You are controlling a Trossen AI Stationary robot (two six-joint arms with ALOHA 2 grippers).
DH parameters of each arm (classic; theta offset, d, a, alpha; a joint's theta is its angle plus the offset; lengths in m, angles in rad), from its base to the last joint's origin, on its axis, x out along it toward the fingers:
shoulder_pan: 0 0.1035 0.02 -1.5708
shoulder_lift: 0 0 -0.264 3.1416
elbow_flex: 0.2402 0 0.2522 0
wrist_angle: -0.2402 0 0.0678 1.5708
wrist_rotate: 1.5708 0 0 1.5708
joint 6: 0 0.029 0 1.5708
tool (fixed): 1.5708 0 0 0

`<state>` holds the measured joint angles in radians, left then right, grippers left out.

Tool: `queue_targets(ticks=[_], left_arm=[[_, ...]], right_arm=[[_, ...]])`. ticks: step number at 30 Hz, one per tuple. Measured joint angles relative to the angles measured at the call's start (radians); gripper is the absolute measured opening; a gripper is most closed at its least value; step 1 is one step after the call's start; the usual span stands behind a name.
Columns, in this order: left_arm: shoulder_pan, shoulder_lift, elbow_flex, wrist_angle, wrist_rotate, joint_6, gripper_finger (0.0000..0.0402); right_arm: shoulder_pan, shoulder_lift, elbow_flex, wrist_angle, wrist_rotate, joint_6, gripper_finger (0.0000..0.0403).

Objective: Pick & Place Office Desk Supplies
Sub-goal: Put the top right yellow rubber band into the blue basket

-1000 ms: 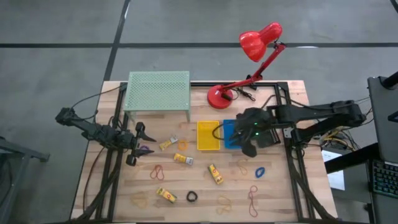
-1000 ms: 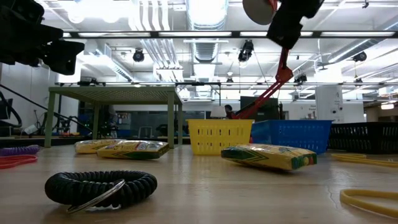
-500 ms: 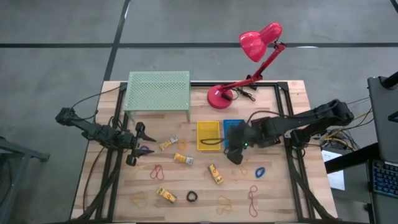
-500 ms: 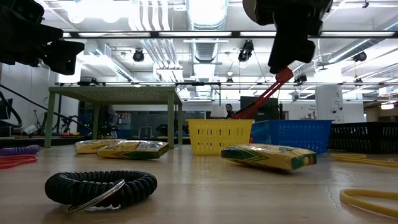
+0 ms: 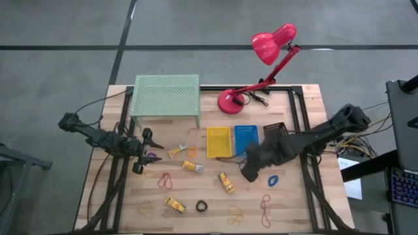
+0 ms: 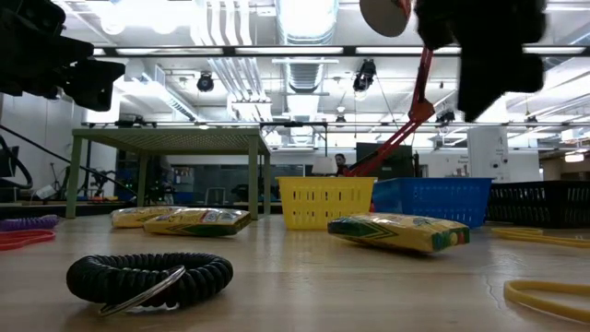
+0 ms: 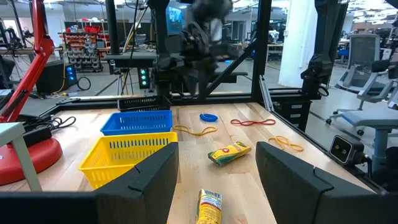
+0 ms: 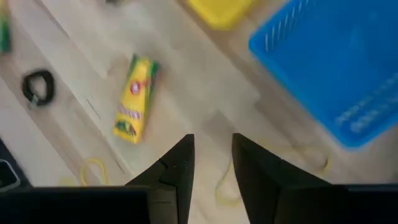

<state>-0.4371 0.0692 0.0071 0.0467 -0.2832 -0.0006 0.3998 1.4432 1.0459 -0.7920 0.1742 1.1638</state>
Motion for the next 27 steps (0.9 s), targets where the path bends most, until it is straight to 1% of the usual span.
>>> queue_targets(ticks=[4,8,11,19,22,27], left_arm=[[0.000,0.000,0.000,0.000,0.000,0.000,0.0219],[0.000,0.000,0.000,0.000,0.000,0.000,0.0219],[0.000,0.000,0.000,0.000,0.000,0.000,0.0219],[0.000,0.000,0.000,0.000,0.000,0.000,0.0219],[0.000,0.000,0.000,0.000,0.000,0.000,0.0219],[0.000,0.000,0.000,0.000,0.000,0.000,0.0219]], right_arm=[[0.071,0.034,-0.026,-0.036,0.056,0.085,0.0109],[0.088,0.072,-0.043,-0.048,0.087,0.142,0.0113],[0.086,0.101,-0.048,-0.047,0.062,0.146,0.0127],[0.086,0.186,-0.048,-0.024,0.043,0.143,0.0190],[0.085,0.222,-0.048,-0.001,0.008,0.146,0.0199],[0.076,0.277,-0.048,0.012,0.006,0.146,0.0201]])
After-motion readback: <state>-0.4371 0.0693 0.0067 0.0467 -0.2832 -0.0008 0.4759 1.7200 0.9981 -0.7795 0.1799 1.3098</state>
